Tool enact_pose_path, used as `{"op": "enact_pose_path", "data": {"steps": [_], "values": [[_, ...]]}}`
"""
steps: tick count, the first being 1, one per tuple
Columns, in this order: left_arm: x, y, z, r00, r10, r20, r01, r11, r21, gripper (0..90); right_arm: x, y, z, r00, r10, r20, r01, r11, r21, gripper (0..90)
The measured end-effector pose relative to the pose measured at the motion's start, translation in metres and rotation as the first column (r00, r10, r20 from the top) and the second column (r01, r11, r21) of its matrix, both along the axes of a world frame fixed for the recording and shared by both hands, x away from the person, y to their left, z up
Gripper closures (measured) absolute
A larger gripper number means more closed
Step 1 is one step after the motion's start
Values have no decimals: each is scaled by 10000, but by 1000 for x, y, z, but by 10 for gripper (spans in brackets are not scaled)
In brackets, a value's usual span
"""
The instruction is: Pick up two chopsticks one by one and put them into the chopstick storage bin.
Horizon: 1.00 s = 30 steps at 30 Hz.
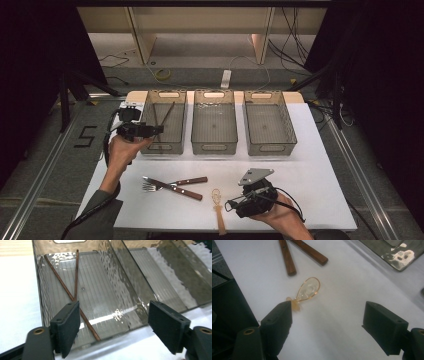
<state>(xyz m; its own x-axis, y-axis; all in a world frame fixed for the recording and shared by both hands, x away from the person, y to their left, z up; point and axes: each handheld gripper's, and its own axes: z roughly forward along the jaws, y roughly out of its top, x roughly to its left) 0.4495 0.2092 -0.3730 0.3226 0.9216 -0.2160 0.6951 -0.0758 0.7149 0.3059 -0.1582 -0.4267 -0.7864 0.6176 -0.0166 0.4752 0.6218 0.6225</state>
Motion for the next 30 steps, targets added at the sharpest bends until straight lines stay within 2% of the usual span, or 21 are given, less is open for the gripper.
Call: {"op": "enact_pose_path", "data": {"steps": [4,13,17,18,20,23,28,30], "values": [[-16,2,-2,9996,-72,276,82,9993,-357,223,0,2,-1,10000,-28,-18,28,9999,-100,240],[-41,-6,-16,9961,-859,199,868,9951,-475,177,1,5,2,9989,-334,-323,339,9993,155,247],[-53,-15,-26,9919,-1154,528,1172,9925,-336,170,3,8,2,9980,-419,-472,430,9988,216,247],[-56,-17,-28,9901,-1266,600,1279,9916,-174,167,3,9,1,9982,-372,-480,378,9992,131,247],[-60,-20,-29,9886,-1295,770,1318,9909,-258,166,2,12,0,9979,-357,-549,362,9993,96,247],[-70,-27,-30,9816,-1607,1030,1639,9862,-237,165,1,16,-2,9980,-283,-561,281,9996,-49,248],[-79,-32,-32,9748,-1963,1063,1996,9797,-210,157,0,27,-8,9966,-91,-816,72,9997,-242,252],[-82,-33,-33,9730,-2014,1129,2061,9780,-319,156,0,31,-11,9962,-10,-871,-21,9994,-351,254]]}}
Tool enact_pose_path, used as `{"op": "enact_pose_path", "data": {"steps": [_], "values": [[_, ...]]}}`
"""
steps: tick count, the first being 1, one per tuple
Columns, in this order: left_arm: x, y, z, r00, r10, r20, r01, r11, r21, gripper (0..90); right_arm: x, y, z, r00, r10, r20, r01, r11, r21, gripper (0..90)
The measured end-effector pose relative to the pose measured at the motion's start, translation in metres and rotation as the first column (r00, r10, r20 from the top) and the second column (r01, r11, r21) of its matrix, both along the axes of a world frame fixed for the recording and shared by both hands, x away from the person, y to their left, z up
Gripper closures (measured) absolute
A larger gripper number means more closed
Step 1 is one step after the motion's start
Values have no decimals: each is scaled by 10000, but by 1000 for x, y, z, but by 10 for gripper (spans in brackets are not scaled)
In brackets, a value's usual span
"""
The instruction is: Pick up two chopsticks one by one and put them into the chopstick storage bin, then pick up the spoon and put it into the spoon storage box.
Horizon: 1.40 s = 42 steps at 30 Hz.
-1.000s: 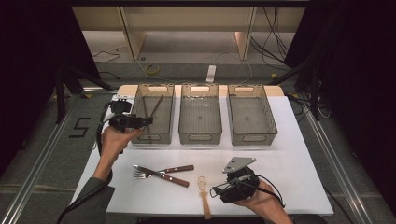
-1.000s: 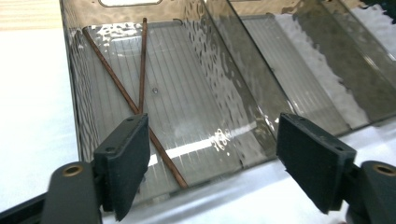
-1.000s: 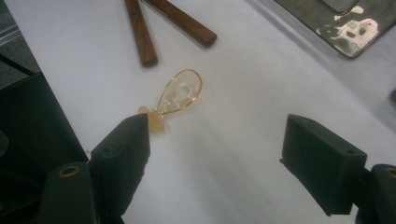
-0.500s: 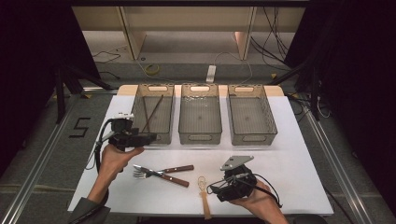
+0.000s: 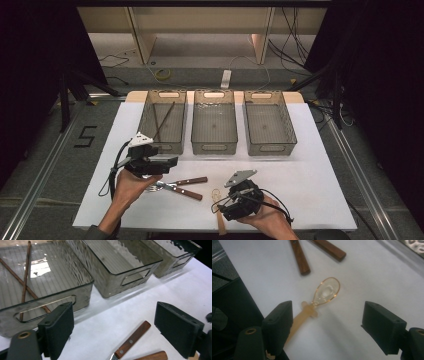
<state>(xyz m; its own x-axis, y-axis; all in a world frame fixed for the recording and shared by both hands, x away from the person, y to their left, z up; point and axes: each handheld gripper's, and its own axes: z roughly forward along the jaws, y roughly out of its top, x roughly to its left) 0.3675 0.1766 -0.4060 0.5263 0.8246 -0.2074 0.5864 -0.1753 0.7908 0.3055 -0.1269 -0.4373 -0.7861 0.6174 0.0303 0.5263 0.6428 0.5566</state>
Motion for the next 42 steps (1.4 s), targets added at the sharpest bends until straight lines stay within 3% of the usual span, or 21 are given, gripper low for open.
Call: {"op": "enact_pose_path", "data": {"steps": [6,15,29,42], "values": [[-11,1,0,9998,-166,128,170,9994,-305,155,-5,12,-9,9995,217,-214,-225,9991,-360,260],[-19,-4,-6,9992,-346,190,352,9989,-308,155,-10,22,-16,9975,569,-425,-600,9954,-745,270],[-29,-2,-8,9972,-545,504,567,9974,-450,151,-13,27,-21,9959,680,-601,-744,9911,-1107,316],[-32,-7,-10,9960,-704,547,702,9975,57,151,-16,29,-24,9952,734,-650,-815,9879,-1321,361]]}}
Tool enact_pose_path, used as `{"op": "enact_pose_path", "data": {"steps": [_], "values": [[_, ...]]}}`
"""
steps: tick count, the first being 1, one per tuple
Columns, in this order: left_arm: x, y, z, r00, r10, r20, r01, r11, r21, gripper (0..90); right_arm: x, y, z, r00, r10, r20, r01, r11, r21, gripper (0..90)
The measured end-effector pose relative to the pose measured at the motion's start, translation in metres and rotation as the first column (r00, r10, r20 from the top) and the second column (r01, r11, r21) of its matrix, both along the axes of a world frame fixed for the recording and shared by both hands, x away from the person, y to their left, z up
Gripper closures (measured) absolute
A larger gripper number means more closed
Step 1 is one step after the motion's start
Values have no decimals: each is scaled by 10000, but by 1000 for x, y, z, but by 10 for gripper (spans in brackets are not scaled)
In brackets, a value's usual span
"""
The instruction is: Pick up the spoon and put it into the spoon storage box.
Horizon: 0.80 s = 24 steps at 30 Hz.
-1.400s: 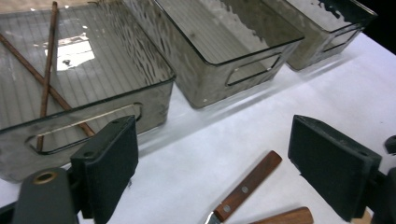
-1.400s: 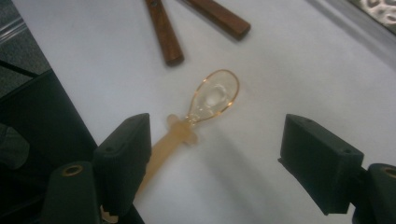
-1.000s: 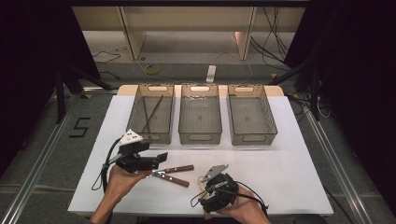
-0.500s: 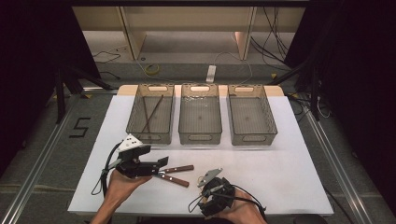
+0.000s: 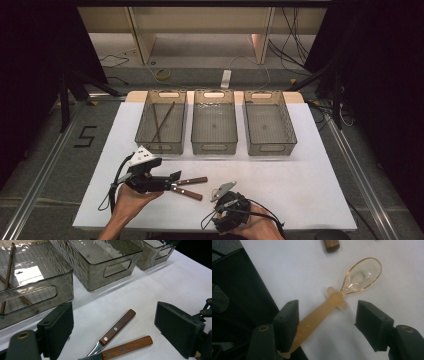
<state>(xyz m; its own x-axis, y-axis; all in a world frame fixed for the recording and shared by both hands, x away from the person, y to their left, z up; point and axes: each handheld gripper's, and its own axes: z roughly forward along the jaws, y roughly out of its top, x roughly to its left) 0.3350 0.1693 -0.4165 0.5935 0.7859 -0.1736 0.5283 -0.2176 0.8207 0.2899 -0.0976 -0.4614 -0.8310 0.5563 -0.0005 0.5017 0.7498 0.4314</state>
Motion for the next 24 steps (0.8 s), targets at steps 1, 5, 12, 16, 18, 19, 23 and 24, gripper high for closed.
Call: {"op": "enact_pose_path", "data": {"steps": [1,5,12,16,18,19,23,24], "values": [[0,0,0,10000,-7,-7,7,10000,-12,151,-1,0,0,10000,-15,-19,15,10000,-14,370],[-1,-2,-2,9999,-125,68,124,9998,160,151,-1,2,-1,10000,28,-65,-28,10000,9,395],[-4,-4,-2,9995,-260,163,255,9993,289,151,0,6,-3,9997,25,-249,-29,9999,-157,432],[-5,-5,-2,9995,-275,176,270,9992,292,151,3,9,-7,9993,-77,-359,65,9994,-351,429],[-5,-6,-2,9993,-314,190,308,9991,300,151,4,9,-6,9992,-71,-389,55,9992,-397,435],[-5,-6,-2,9994,-320,163,315,9991,296,151,4,10,-6,9992,-97,-375,81,9990,-429,437],[-5,-7,-3,9992,-373,135,368,9986,378,151,7,9,-5,9991,8,-422,-29,9988,-496,481],[-5,-7,-3,9992,-382,144,376,9986,375,151,8,9,-5,9989,16,-465,-38,9988,-478,498]]}}
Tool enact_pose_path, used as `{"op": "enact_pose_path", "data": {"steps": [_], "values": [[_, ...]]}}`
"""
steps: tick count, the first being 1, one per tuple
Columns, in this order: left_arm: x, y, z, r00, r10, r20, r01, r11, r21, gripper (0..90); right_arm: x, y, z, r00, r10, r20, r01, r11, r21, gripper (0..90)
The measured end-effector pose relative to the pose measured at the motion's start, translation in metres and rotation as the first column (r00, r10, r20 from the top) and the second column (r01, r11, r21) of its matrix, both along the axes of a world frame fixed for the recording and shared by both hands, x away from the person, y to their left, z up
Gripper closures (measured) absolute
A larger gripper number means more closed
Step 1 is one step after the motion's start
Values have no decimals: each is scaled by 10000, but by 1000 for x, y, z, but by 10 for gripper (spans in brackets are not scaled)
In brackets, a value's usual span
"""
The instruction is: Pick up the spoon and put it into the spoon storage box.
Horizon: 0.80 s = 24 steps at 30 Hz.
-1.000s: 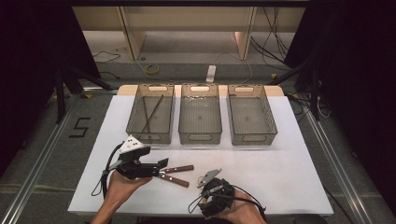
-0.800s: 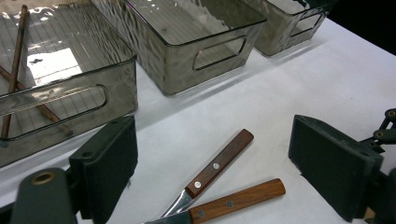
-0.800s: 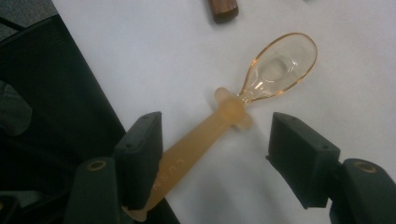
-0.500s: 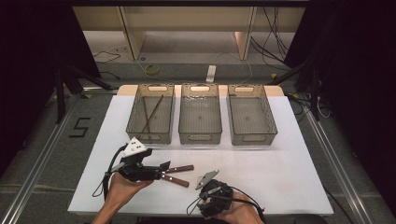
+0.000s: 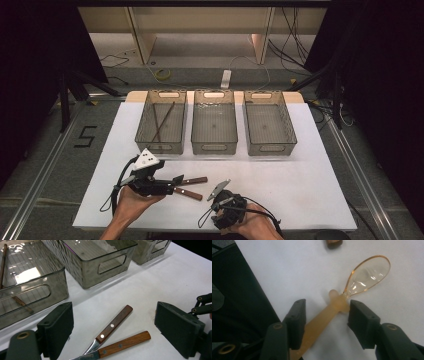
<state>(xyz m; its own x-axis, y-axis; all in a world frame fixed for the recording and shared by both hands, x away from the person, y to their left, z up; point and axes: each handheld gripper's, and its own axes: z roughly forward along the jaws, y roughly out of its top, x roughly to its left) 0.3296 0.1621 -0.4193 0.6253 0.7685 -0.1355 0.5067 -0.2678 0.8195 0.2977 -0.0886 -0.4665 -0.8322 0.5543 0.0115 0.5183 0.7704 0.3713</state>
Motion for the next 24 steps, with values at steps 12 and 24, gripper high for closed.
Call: {"op": "enact_pose_path", "data": {"steps": [12,24], "values": [[-1,0,0,10000,-2,79,2,10000,0,151,9,-6,2,9998,-157,-73,158,9998,124,692],[0,3,2,9999,36,122,-34,9999,-149,152,11,-10,4,9998,-186,47,184,9989,426,771]]}}
